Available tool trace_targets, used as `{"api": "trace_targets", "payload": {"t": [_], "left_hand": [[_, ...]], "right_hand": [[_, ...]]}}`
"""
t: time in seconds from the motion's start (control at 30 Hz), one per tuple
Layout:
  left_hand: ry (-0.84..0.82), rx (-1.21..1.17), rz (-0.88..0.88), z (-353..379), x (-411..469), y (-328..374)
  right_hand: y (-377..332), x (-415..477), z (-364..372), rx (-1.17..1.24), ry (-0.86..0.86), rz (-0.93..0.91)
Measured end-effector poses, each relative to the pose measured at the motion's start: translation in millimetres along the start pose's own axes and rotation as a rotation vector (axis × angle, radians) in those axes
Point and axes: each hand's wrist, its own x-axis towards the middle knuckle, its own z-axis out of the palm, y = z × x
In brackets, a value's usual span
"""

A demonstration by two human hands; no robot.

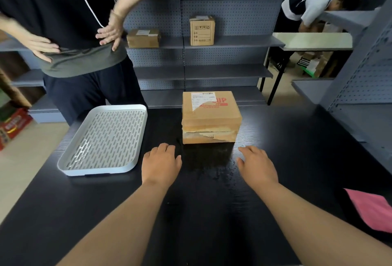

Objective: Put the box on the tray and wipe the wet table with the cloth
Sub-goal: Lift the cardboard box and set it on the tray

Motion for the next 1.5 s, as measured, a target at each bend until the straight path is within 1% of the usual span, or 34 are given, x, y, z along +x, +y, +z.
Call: {"api": "trace_targets", "payload": {"t": [0.3,0.43,0.53,0.6,0.73,0.8,0.93,1.1,1.2,1.3,1.5], "left_hand": [[-0.002,-0.052,0.02,1,61,7],[0.005,-0.157,-0.017,0,98,8],[-0.017,-0.271,-0.091,0,128,11],[-0.061,-0.346,-0.148,0,146,15],[-0.156,-0.548,-0.281,-3,177,27],[-0.203,-0.624,-0.362,-4,188,33],[-0.248,-0.684,-0.466,1,202,40],[-0.277,-0.833,-0.548,9,210,45],[-0.277,-0.926,-0.594,8,209,47],[-0.257,-0.948,-0.621,3,203,49],[-0.084,-0.991,-0.596,-16,182,58]], "right_hand": [[-4,53,-5,0.037,0.026,0.042],[-8,85,-5,0.066,0.024,0.075],[-10,110,-5,0.133,0.022,0.115],[-10,127,-5,0.182,0.002,0.151],[-9,159,-3,0.361,-0.008,0.244],[-6,173,-4,0.443,-0.056,0.309],[1,192,-5,0.549,-0.171,0.386],[7,203,2,0.711,-0.215,0.427],[8,202,5,0.821,-0.213,0.451],[10,197,5,0.851,-0.191,0.451],[13,180,-10,0.944,-0.078,0.406]]}}
